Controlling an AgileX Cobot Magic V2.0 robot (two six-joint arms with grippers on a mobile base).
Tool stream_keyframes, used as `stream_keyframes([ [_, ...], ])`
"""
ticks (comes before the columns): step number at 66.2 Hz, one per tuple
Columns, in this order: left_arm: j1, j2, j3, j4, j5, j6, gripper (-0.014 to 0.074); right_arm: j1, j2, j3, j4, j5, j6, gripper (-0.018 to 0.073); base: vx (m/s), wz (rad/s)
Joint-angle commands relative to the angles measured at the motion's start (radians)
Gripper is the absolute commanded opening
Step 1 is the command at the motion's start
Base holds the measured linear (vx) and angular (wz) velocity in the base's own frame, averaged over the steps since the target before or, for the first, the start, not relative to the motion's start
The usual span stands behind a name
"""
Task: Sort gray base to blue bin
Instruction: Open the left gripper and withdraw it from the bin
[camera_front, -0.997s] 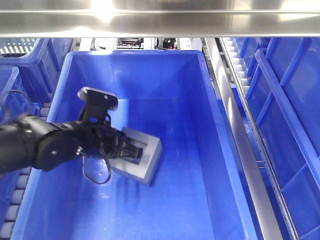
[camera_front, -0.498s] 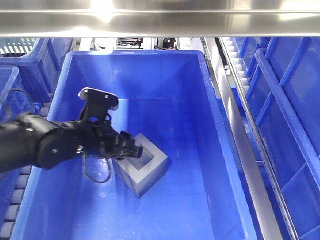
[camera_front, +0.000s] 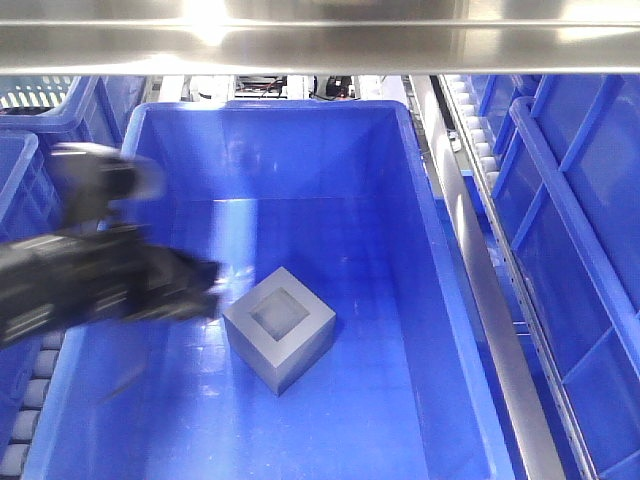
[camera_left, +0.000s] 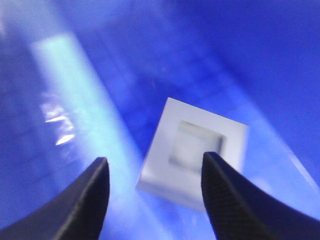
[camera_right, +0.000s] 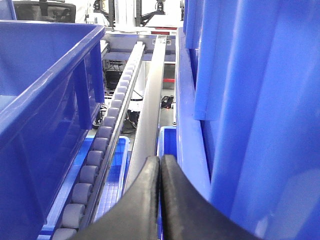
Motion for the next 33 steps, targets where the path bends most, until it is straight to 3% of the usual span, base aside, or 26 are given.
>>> stream_keyframes([
  [1,-0.008,-0.133,0.031,0.002,-0.041,-0.006,0.0398,-0.005,-0.011,0.014,-0.011,-0.078,-0.005,-0.0009,0.0,0.0],
  [33,-0.008,-0.818,0.304,0.007,0.119,0.019,0.0398,-0.005,-0.011,0.014,-0.011,-0.078,-0.005,-0.0009,0.0,0.0],
])
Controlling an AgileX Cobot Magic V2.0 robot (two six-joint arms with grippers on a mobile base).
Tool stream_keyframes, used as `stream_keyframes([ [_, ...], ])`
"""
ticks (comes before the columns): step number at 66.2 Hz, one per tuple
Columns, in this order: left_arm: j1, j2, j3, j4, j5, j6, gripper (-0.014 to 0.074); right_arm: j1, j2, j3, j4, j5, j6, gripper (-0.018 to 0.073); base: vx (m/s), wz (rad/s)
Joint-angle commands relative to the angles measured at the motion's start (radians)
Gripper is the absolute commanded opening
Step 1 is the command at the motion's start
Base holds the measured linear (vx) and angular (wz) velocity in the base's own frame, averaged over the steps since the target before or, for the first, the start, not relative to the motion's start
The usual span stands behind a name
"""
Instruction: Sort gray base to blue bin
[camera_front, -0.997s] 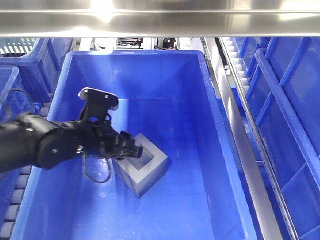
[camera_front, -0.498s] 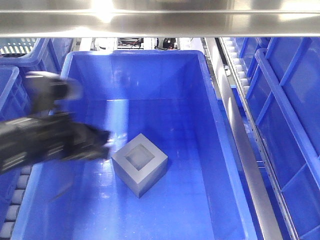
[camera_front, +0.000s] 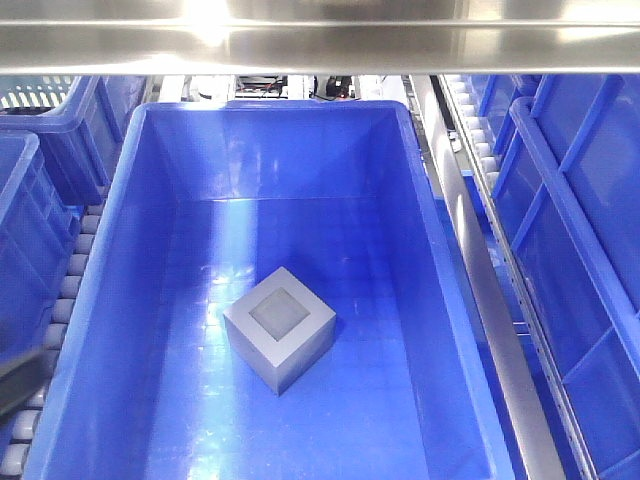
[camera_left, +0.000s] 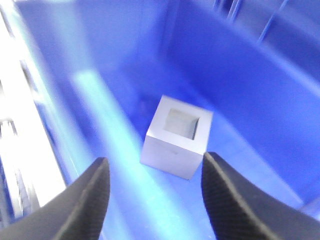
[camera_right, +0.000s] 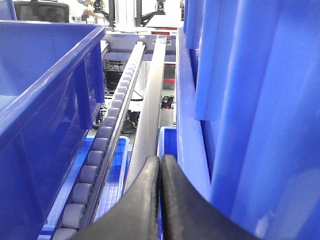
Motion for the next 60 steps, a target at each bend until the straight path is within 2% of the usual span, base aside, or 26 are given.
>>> stream_keyframes([
  [1,-0.008,-0.118,0.011,0.005,-0.029,0.015,0.0398,-0.005,-0.011,0.014,-0.011,-0.078,-0.005,-0.0009,0.0,0.0],
  [14,-0.005,-0.335,0.066,0.005,0.0,0.015,0.0398,-0.005,-0.011,0.014,-0.011,-0.078,-0.005,-0.0009,0.0,0.0],
  [32,-0.005,-0.365,0.1,0.024,0.002,0.015,0.0383,-0.005,-0.011,0.014,-0.011,-0.078,-0.005,-0.0009,0.0,0.0],
  [39,-0.005,-0.365,0.1,0.024,-0.003,0.015,0.0277,-0.005,-0.011,0.014,-0.011,-0.078,-0.005,-0.0009,0.0,0.0],
  [50,-0.005,-0.365,0.1,0.024,-0.004,0.015,-0.001,-0.005,-0.011,0.014,-0.011,-0.078,-0.005,-0.0009,0.0,0.0],
  [60,-0.005,-0.365,0.1,0.024,0.007,0.015,-0.0007,-0.005,-0.011,0.014,-0.011,-0.078,-0.005,-0.0009,0.0,0.0],
])
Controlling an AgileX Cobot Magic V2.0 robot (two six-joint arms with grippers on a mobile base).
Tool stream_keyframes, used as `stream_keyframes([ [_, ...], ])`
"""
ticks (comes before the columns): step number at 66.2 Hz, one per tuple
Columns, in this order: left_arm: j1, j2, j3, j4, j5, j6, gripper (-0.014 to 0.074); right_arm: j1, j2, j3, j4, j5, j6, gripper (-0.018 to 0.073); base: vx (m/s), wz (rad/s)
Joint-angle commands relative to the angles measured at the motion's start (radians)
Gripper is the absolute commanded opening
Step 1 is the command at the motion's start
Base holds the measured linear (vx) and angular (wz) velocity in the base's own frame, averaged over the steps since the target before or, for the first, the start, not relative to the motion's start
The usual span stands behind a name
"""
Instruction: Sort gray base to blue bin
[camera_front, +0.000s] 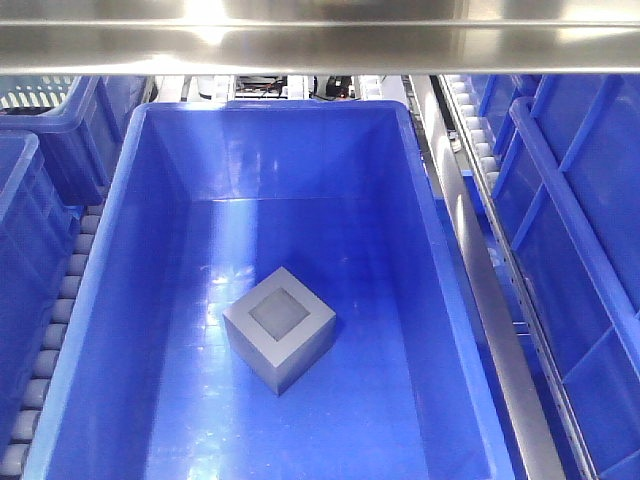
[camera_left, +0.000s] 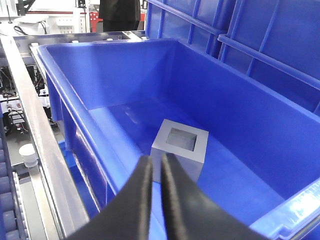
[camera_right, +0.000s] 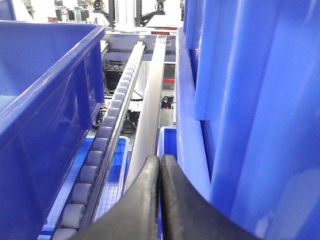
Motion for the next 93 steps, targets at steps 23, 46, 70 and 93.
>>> stream_keyframes([
  [23,-0.005,0.016,-0.023,0.005,-0.064,0.001,-0.0007,-0.005,-0.011,0.014,-0.011,-0.078,-0.005,-0.0009,0.0,0.0],
  [46,0.322,-0.006,0.111,0.014,-0.245,0.002,-0.0006,-0.005,-0.011,0.014,-0.011,-0.078,-0.005,-0.0009,0.0,0.0],
  [70,0.632,-0.03,0.386,0.003,-0.681,-0.006,-0.0006,-0.005,-0.011,0.014,-0.011,-0.078,-0.005,-0.0009,0.0,0.0],
  [93,0.592,-0.03,0.415,0.012,-0.669,-0.026,-0.0006,-0.005,-0.011,0.014,-0.011,-0.078,-0.005,-0.0009,0.0,0.0],
])
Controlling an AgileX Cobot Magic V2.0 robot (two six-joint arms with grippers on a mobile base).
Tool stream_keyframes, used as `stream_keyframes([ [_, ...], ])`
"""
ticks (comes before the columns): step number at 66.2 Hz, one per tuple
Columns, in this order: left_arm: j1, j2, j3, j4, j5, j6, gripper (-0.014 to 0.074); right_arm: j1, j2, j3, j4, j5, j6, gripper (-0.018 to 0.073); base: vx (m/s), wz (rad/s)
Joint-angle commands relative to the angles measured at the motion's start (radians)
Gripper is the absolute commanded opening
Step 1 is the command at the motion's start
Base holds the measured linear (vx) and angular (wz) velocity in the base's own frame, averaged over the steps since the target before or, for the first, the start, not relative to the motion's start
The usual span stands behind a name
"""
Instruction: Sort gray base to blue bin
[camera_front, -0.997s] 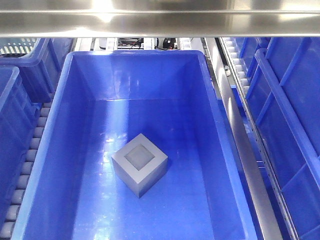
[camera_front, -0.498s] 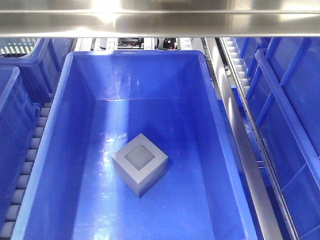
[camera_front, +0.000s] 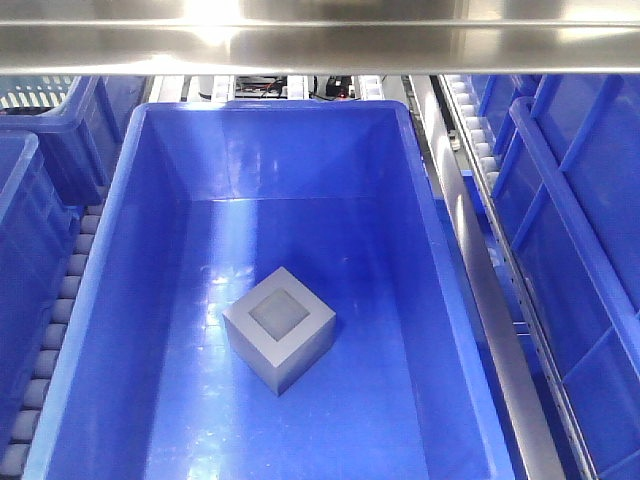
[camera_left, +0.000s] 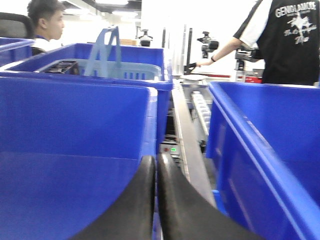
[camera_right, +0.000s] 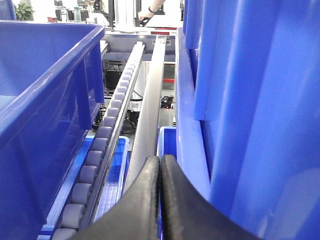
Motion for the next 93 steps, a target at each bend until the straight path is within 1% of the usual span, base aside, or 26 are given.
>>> stream_keyframes([
  [1,-0.032,-0.016,0.031,-0.001,-0.072,-0.012,-0.0006,-0.005,-0.011,0.014,-0.011,-0.078,-0.005,-0.0009,0.0,0.0],
  [6,-0.046,-0.016,0.031,0.0,-0.065,-0.011,-0.0006,-0.005,-0.011,0.014,-0.011,-0.078,-0.005,-0.0009,0.0,0.0],
  [21,-0.047,-0.016,0.031,0.002,0.007,-0.011,-0.0006,-0.005,-0.011,0.014,-0.011,-0.078,-0.005,-0.0009,0.0,0.0],
  [93,-0.047,-0.016,0.029,-0.002,0.01,-0.011,-0.0006,-0.005,-0.011,0.014,-0.011,-0.078,-0.005,-0.0009,0.0,0.0],
])
